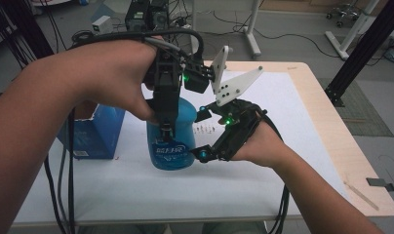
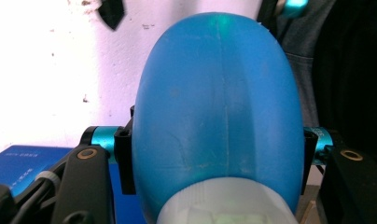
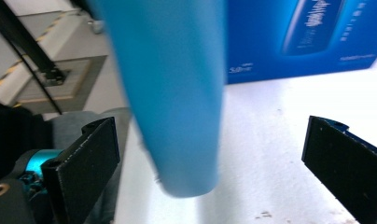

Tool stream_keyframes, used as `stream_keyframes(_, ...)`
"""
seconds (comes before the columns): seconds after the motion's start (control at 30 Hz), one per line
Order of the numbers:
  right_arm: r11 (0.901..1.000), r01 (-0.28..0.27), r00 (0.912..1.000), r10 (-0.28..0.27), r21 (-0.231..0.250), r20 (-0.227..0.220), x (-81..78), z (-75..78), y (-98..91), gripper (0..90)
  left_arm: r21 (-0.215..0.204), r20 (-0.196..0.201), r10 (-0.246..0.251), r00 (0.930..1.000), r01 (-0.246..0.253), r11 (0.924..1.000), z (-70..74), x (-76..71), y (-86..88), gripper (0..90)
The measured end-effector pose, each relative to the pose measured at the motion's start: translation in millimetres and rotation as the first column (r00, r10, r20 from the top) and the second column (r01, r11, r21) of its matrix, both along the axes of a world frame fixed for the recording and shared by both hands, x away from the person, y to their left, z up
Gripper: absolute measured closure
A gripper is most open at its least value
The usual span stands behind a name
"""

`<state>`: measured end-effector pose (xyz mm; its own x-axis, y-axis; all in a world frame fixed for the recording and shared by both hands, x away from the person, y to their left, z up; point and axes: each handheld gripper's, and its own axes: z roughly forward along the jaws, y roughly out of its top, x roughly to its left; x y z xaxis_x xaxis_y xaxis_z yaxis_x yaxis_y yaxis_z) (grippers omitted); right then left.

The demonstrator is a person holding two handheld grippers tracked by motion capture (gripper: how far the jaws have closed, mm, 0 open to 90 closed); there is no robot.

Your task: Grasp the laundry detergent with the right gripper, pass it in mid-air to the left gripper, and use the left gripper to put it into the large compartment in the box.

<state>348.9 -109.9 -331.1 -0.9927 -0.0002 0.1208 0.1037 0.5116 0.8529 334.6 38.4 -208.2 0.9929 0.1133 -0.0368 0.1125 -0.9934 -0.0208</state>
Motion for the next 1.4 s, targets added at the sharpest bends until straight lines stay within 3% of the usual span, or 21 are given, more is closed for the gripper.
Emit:
stream_keyframes(0.2, 0.9994, -0.024, 0.9996, 0.024, -0.025, 0.015, -3.3, 8.9, -8.0, 0.5, 0.010, 0.005, 0.031, 0.9995, -0.031, 0.9995, 2.1, 4.5, 4.1, 38.8)
stream_keyframes(0.37, 0.9960, -0.029, 0.9991, 0.032, -0.084, 0.028, -1.9, 15.3, -17.7, 0.4, 0.013, 0.007, 0.063, 0.9980, -0.063, 0.9979, 7.3, 9.0, 9.0, 38.7)
stream_keyframes(0.4, 0.9875, -0.032, 0.9980, 0.040, -0.155, 0.050, -0.4, 19.7, -23.6, 0.4, 0.007, 0.006, 0.096, 0.9954, -0.096, 0.9954, 12.1, 11.5, 12.8, 38.7)
stream_keyframes(0.43, 0.9827, -0.030, 0.9975, 0.041, -0.183, 0.057, 0.4, 21.0, -25.6, 0.4, 0.006, 0.005, 0.115, 0.9934, -0.115, 0.9934, 14.9, 13.0, 15.2, 38.6)
stream_keyframes(0.5, 0.9643, -0.032, 0.9967, 0.050, -0.263, 0.064, 3.5, 24.5, -30.9, 0.4, 0.013, 0.004, 0.148, 0.9890, -0.148, 0.9889, 20.4, 15.6, 19.6, 38.5)
stream_keyframes(0.6, 0.9197, -0.016, 0.9940, 0.057, -0.392, 0.094, 9.4, 29.0, -37.6, 0.5, 0.016, 0.003, 0.174, 0.9847, -0.174, 0.9846, 26.9, 17.7, 23.9, 38.5)
stream_keyframes(0.7, 0.8738, 0.000, 0.9913, 0.064, -0.486, 0.115, 15.7, 35.1, -44.4, 0.5, 0.015, 0.002, 0.232, 0.9728, -0.232, 0.9726, 44.7, 21.3, 34.8, 38.4)
stream_keyframes(0.73, 0.8738, 0.000, 0.9913, 0.064, -0.486, 0.115, 15.7, 35.1, -44.4, 0.5, 0.015, 0.002, 0.232, 0.9728, -0.232, 0.9726, 44.7, 21.3, 34.8, 38.4)
stream_keyframes(0.8, 0.8448, 0.015, 0.9910, 0.059, -0.535, 0.120, 21.2, 42.6, -51.4, 0.5, 0.004, 0.000, 0.284, 0.9588, -0.284, 0.9588, 58.9, 24.6, 46.0, 38.4)
stream_keyframes(1.07, 0.8072, 0.027, 0.9908, 0.057, -0.590, 0.123, 32.7, 57.6, -64.1, 0.5, -0.020, 0.011, 0.406, 0.9138, -0.406, 0.9138, 93.5, 33.6, 80.6, 38.4)
stream_keyframes(1.13, 0.8005, 0.029, 0.9915, 0.053, -0.599, 0.119, 35.5, 60.4, -67.5, 0.5, -0.034, 0.011, 0.448, 0.8938, -0.448, 0.8935, 100.8, 36.4, 91.0, 38.3)
stream_keyframes(1.17, 0.8005, 0.029, 0.9915, 0.053, -0.599, 0.119, 35.5, 60.4, -67.5, 0.5, -0.034, 0.011, 0.448, 0.8938, -0.448, 0.8935, 100.8, 36.4, 91.0, 38.4)
stream_keyframes(1.2, 0.7904, 0.034, 0.9922, 0.047, -0.612, 0.115, 38.0, 63.2, -71.3, 0.5, -0.040, 0.012, 0.480, 0.8775, -0.479, 0.8770, 107.5, 40.1, 102.4, 38.4)
stream_keyframes(1.27, 0.7817, 0.033, 0.9927, 0.047, -0.623, 0.111, 39.4, 65.4, -74.5, 0.5, -0.050, 0.012, 0.525, 0.8508, -0.524, 0.8501, 112.5, 43.4, 114.4, 38.4)
stream_keyframes(1.3, 0.7768, 0.035, 0.9926, 0.046, -0.629, 0.113, 39.9, 66.6, -76.3, 0.5, -0.053, 0.014, 0.552, 0.8338, -0.551, 0.8331, 114.3, 45.2, 120.5, 38.4)
stream_keyframes(1.33, 0.7721, 0.034, 0.9930, 0.046, -0.635, 0.109, 40.2, 67.8, -78.0, 0.5, -0.054, 0.014, 0.577, 0.8165, -0.576, 0.8158, 115.7, 47.2, 126.7, 38.4)
stream_keyframes(1.4, 0.7587, 0.039, 0.9926, 0.045, -0.650, 0.113, 40.8, 70.5, -81.3, 0.6, -0.058, 0.025, 0.631, 0.7750, -0.629, 0.7749, 118.1, 51.6, 139.5, 38.3)
